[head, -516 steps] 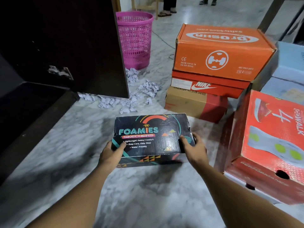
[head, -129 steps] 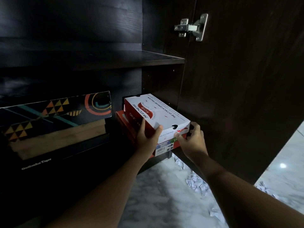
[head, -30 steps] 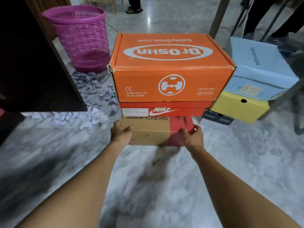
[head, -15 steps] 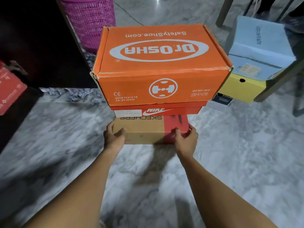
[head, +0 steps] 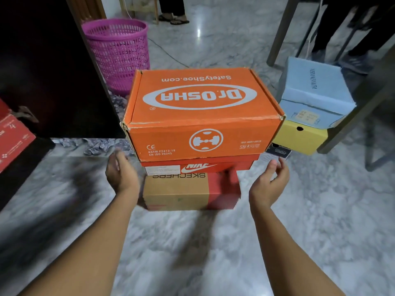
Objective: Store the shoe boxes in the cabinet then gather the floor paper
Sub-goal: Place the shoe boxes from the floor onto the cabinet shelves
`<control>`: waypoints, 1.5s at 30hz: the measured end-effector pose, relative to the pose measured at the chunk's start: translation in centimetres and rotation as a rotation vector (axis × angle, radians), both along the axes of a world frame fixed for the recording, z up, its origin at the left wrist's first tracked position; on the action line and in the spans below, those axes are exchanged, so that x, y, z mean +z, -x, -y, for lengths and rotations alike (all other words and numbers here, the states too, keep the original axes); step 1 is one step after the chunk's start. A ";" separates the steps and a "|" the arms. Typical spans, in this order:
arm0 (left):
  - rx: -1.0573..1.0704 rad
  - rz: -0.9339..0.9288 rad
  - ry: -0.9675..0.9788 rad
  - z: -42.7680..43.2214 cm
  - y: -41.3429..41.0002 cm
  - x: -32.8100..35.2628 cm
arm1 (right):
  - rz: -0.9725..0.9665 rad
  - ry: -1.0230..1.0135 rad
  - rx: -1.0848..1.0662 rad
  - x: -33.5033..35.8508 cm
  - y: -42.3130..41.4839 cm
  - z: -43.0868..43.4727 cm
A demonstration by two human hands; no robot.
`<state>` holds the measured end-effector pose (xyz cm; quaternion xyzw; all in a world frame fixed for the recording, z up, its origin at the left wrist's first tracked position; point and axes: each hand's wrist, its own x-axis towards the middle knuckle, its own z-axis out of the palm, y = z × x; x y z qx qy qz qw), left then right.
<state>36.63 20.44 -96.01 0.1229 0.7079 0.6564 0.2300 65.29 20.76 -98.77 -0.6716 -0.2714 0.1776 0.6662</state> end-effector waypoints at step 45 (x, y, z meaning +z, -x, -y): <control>0.314 -0.176 -0.338 19.3 15.7 26.9 | -0.240 -0.233 0.818 25.1 29.8 -1.5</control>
